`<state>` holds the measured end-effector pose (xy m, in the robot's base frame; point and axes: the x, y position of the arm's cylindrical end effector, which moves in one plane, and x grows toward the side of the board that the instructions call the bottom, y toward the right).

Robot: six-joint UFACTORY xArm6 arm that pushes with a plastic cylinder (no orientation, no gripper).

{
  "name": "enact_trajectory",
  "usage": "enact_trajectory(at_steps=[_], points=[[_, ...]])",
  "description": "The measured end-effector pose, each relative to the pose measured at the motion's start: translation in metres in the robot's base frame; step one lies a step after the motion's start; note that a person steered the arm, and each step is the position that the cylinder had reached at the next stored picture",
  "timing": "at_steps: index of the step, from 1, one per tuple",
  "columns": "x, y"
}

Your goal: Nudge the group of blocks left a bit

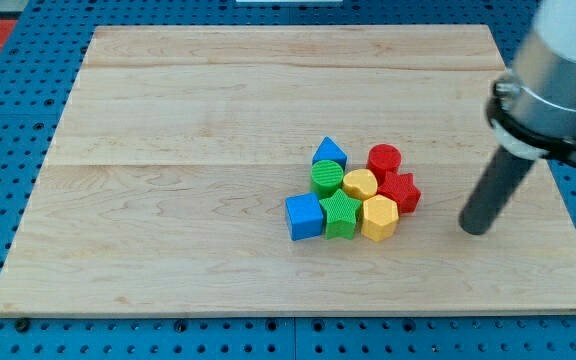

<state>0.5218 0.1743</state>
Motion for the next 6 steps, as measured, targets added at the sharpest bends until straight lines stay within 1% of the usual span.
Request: enact_trajectory(at_steps=[1, 2, 3, 4, 5, 6], points=[[-0.029, -0.02], [-0.039, -0.006], [-0.035, 0.007], [-0.035, 0.007], [-0.008, 0.031], [0.007, 0.021]])
